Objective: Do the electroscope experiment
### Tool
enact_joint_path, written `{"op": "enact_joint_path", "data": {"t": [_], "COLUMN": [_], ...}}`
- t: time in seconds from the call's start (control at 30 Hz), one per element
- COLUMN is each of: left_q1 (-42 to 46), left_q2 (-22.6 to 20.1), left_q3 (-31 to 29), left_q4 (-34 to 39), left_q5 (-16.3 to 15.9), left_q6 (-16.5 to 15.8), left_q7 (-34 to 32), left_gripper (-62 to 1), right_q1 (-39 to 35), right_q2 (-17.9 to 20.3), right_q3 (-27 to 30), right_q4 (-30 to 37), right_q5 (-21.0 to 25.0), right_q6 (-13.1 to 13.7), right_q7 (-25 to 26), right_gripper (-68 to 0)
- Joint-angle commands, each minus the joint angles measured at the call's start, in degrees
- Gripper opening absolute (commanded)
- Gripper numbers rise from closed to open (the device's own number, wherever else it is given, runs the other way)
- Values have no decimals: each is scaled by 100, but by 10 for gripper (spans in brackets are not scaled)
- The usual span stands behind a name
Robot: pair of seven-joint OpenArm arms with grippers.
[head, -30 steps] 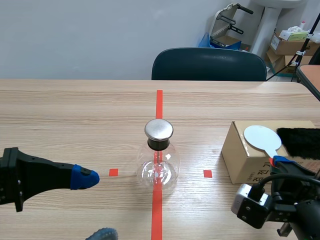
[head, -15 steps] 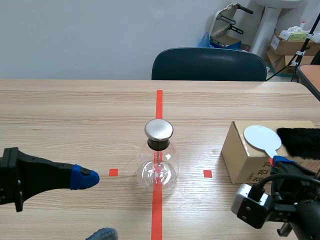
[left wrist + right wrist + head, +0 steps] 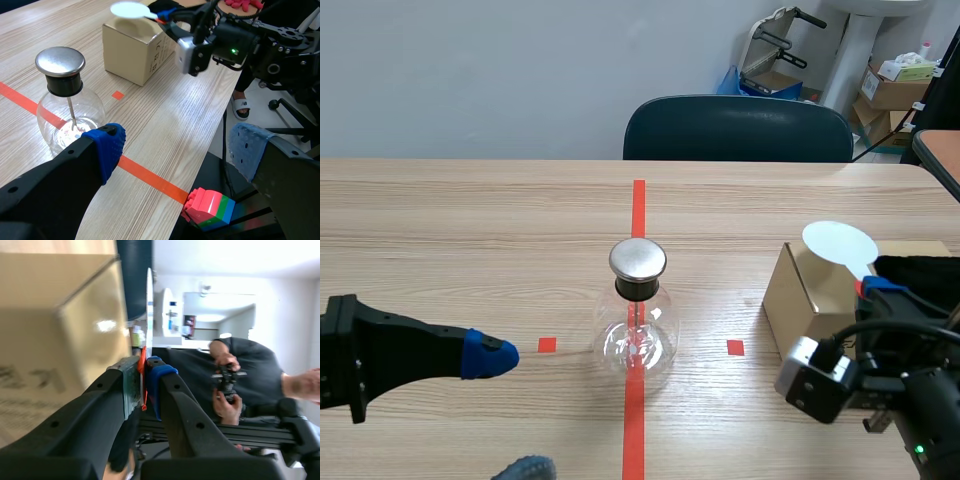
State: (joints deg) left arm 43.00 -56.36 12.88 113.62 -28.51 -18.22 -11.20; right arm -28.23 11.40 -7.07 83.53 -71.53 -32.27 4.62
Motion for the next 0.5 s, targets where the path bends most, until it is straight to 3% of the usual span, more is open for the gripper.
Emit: {"op": "enact_joint_path", "data": {"t": [0.0, 0.13, 0.27, 0.47], "left_q1": [-4, -4, -4, -70], "left_q2": [15, 15, 20, 291], "left_q3": [-4, -4, -4, -2], "left_q4": [120, 120, 118, 118], "left_q5": [-37, -37, 111, 551], "left_q6": [-31, 9, 341, 774], "left_q7": [-94, -76, 0, 275], "left_gripper": [-157, -157, -167, -343], "right_q1": [214, 459, 540, 555], "right_q2": [107, 173, 179, 179], "right_q3": [-140, -573, -946, -1390], "right_q4": [140, 140, 140, 140], "right_q5": [-35, -157, -339, -723], "right_q6": [-146, -247, -251, -251], "right_q7": [-151, -629, -1021, -1453], "right_gripper": [-666, -666, -666, -666]}}
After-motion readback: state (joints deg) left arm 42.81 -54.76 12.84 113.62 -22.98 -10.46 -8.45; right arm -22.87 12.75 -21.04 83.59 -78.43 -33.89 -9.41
